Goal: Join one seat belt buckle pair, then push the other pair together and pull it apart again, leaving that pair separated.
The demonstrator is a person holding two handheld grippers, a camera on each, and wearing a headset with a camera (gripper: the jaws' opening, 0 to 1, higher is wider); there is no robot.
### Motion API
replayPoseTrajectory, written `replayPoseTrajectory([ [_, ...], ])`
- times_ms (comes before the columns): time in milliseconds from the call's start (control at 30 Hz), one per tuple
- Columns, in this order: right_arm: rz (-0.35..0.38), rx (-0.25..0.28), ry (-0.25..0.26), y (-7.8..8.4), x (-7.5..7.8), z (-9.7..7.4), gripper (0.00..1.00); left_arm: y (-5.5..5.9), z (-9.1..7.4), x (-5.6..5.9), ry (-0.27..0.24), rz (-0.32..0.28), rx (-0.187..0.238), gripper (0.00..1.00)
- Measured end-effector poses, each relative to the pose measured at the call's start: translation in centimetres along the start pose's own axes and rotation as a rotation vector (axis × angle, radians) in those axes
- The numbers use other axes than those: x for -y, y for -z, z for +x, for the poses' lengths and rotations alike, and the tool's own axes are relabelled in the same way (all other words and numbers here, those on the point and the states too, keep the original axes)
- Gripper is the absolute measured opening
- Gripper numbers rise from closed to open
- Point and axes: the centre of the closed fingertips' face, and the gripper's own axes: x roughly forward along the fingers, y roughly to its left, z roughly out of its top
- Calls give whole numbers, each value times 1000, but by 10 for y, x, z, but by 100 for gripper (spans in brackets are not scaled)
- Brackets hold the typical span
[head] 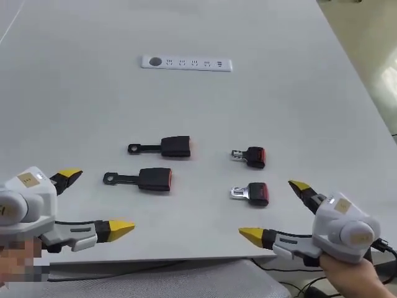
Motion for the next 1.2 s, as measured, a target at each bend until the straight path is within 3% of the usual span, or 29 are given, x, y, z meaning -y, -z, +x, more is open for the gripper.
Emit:
replayPoseTrajectory([
  [567,-13,-37,-49,6,6,8,99,-4,13,-6,31,4,-13,98],
  [900,-21,-73,-89,9,20,20,97,-2,30,-5,70,61,-55,97],
  [1200,-38,-115,-143,9,36,33,95,-11,52,-16,105,106,-74,93],
])
